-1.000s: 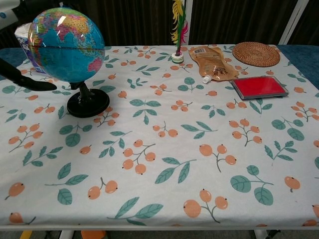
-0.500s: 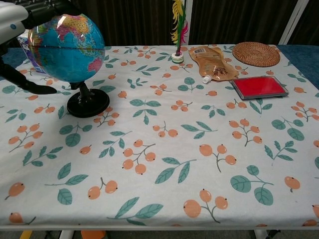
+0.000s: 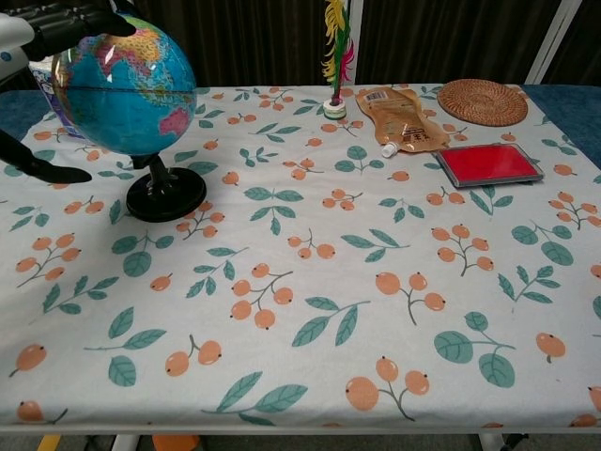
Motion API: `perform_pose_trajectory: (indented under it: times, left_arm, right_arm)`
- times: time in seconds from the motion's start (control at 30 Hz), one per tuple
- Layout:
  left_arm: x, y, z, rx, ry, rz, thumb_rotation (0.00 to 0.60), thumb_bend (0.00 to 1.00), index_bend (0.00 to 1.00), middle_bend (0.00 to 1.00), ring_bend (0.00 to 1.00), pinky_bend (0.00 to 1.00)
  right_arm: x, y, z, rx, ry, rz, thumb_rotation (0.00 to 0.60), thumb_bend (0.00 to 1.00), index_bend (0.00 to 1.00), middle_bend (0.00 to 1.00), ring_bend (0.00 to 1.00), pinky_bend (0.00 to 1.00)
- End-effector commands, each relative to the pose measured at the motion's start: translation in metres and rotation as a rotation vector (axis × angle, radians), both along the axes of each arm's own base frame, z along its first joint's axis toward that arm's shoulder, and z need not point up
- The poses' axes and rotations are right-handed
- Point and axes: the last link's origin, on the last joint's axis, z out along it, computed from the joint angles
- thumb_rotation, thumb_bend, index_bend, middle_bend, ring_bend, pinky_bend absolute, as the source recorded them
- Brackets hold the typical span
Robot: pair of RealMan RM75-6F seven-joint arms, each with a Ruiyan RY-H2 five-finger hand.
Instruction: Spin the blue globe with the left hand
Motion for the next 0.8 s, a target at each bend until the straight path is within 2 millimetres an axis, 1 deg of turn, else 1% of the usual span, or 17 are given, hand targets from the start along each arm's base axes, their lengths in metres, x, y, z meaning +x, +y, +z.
perform_pose_trajectory:
  times: [0.03, 0.47, 0.8]
  left_arm:
    - [-0.004, -0.001, 0.002, 0.005, 0.001, 0.012, 0.600, 0.00, 0.02, 0.00, 0.00, 0.00]
    - [-0.026, -0.006, 0.011, 0.012, -0.005, 0.093, 0.600, 0.00, 0.02, 0.00, 0.00, 0.00]
    - [-0.042, -0.001, 0.021, 0.027, -0.026, 0.155, 0.600, 0.00, 0.02, 0.00, 0.00, 0.00]
  right_arm:
    - [0.000, 0.000, 0.000, 0.000, 0.000, 0.000, 0.600, 0.34, 0.00, 0.00, 0.00, 0.00]
    - [0.001, -0.001, -0.002, 0.003, 0.004, 0.000, 0.600, 0.34, 0.00, 0.00, 0.00, 0.00]
    - [0.001, -0.001, -0.003, 0.005, 0.004, -0.003, 0.600, 0.34, 0.00, 0.00, 0.00, 0.00]
